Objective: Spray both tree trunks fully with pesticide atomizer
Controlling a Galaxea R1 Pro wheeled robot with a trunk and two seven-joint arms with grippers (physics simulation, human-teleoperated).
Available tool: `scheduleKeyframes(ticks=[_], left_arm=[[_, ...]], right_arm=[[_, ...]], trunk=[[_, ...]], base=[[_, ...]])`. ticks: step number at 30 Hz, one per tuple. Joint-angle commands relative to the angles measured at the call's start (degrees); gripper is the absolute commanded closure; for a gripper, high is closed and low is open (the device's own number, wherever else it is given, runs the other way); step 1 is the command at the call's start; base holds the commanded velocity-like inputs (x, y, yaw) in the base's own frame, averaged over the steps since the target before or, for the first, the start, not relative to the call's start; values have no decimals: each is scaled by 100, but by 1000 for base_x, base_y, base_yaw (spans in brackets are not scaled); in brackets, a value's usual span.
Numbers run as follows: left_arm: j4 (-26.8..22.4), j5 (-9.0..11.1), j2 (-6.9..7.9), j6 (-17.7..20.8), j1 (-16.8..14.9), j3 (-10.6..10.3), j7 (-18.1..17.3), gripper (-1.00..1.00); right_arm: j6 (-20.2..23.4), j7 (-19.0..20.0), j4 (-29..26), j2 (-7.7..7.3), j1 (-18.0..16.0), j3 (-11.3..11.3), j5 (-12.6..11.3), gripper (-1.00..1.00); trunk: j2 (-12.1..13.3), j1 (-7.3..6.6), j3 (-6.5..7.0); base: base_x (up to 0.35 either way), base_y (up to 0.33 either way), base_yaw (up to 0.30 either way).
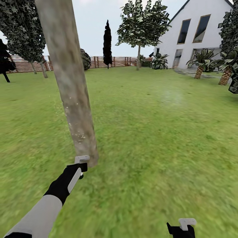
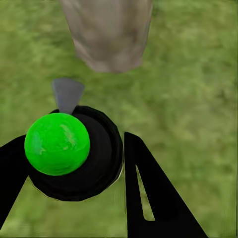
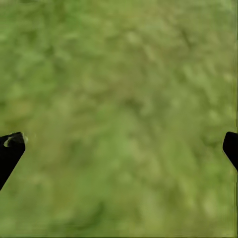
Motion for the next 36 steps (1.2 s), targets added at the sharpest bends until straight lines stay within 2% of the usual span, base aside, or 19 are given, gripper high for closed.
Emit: scheduleKeyframes(ticks=[1,5,16,21,25,27,31,34,35,36], left_arm=[[0,-5,0,0,0,0,0,100],[0,-11,13,0,0,0,0,100],[0,-18,9,0,0,0,8,100],[-85,-43,17,-3,-9,-9,17,100],[-381,-75,126,43,-64,-9,13,100],[-531,-81,153,94,-123,-9,5,100],[-550,-58,65,164,-576,-18,9,100],[-554,-31,122,185,-787,-12,9,100],[-554,-36,150,189,-825,24,9,100],[-554,-64,195,207,-855,192,6,100]], right_arm=[[0,0,0,-1,0,1,0,-100],[0,1,5,-1,0,2,0,-100],[0,1,0,0,0,0,0,-100],[0,-8,-1,-17,0,-7,0,-100],[0,-8,-4,-25,0,-7,0,-100],[0,-1,-9,-21,0,-7,0,-100],[0,1,-6,-10,0,-7,0,-100],[0,1,-2,-9,0,-7,0,-100],[0,1,-1,-9,0,-7,0,-100],[0,1,-1,-9,0,-7,0,-100]], trunk=[[0,0,0],[0,0,0],[0,0,0],[0,0,0],[0,0,0],[0,0,0],[0,0,0],[0,0,0],[0,0,0],[0,0,0]], base=[[119,-269,24],[119,-269,94],[119,-269,274],[92,-203,38],[3,-5,0],[0,0,0],[0,0,155],[0,0,272],[0,0,274],[0,0,211]])
